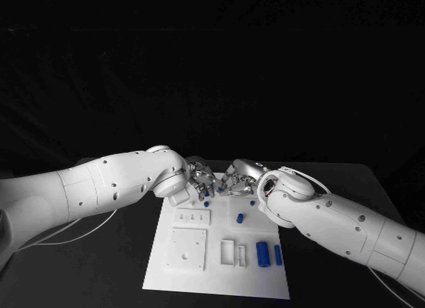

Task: Assemble the parts on the task board

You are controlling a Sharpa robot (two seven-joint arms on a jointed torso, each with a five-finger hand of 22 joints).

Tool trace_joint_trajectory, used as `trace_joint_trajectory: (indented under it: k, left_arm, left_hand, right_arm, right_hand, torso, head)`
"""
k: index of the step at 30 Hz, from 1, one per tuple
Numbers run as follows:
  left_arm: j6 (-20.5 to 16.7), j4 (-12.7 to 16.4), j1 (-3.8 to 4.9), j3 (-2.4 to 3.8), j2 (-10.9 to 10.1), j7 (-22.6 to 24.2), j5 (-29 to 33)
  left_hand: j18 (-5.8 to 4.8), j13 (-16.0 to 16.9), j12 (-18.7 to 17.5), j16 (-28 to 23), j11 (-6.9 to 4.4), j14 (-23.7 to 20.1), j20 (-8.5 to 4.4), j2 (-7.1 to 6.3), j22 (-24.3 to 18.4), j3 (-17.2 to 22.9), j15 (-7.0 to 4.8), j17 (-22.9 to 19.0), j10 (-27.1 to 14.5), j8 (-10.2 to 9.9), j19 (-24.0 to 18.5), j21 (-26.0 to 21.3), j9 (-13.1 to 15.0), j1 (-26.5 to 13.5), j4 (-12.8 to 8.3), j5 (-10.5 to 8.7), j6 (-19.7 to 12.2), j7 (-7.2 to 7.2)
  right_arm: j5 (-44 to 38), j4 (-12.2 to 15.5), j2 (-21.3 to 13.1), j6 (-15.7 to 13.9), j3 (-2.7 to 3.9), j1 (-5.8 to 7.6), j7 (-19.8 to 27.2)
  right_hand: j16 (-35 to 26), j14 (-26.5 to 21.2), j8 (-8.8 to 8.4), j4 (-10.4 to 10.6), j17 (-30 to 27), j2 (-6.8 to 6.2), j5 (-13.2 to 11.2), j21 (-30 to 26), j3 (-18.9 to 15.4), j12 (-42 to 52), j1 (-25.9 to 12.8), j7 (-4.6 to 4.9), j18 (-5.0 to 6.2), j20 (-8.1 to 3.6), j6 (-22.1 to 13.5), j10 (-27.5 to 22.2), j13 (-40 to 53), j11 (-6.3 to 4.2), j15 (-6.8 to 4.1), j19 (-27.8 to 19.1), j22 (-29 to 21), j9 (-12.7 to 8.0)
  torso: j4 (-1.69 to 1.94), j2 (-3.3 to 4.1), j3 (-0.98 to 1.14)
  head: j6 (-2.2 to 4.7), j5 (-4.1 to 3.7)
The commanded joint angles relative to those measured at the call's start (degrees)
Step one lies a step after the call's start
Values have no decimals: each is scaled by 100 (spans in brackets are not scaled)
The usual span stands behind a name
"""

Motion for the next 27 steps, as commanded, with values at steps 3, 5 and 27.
trace_joint_trajectory:
  k: [3,5,27]
  left_arm:
    - [-37,4,-15,-24,-10,-99,33]
    - [-51,13,-15,-25,-18,-106,56]
    - [-222,143,-31,-38,-137,-251,-80]
  left_hand:
    - [-13,54,187,192,-30,-46,-35,62,373,971,-69,96,208,234,-38,148,1367,-400,-705,516,-51,-72]
    - [-5,69,221,229,-34,-44,-38,82,467,1054,-74,102,216,162,-40,144,1514,-509,-821,607,7,-76]
    - [-1,171,462,458,-71,-31,-80,141,1120,1141,-117,161,224,-53,64,-41,1821,-765,-1231,846,196,-108]
  right_arm:
    - [-68,-23,7,58,-2,14,13]
    - [-68,-36,5,57,-10,11,10]
    - [19,115,-296,-521,-7,-155,22]
  right_hand:
    - [-38,-2,14,1,-6,11,40,-14,35,-40,-56,-4,-8,-33,52,-20,-8,-19,-26,327,533,9]
    - [-38,-2,14,1,-6,11,40,-14,35,-40,-56,-4,-8,-33,52,-20,-8,-19,-26,327,533,9]
    - [-76,-26,-6,697,-32,-541,467,-108,-928,-255,235,349,169,152,-1592,-289,-236,187,157,319,514,-62]
  torso:
    - [-7,5,1]
    - [-5,7,0]
    - [5,-12,13]
  head:
    - [-12,-4]
    - [-18,-4]
    - [-72,42]
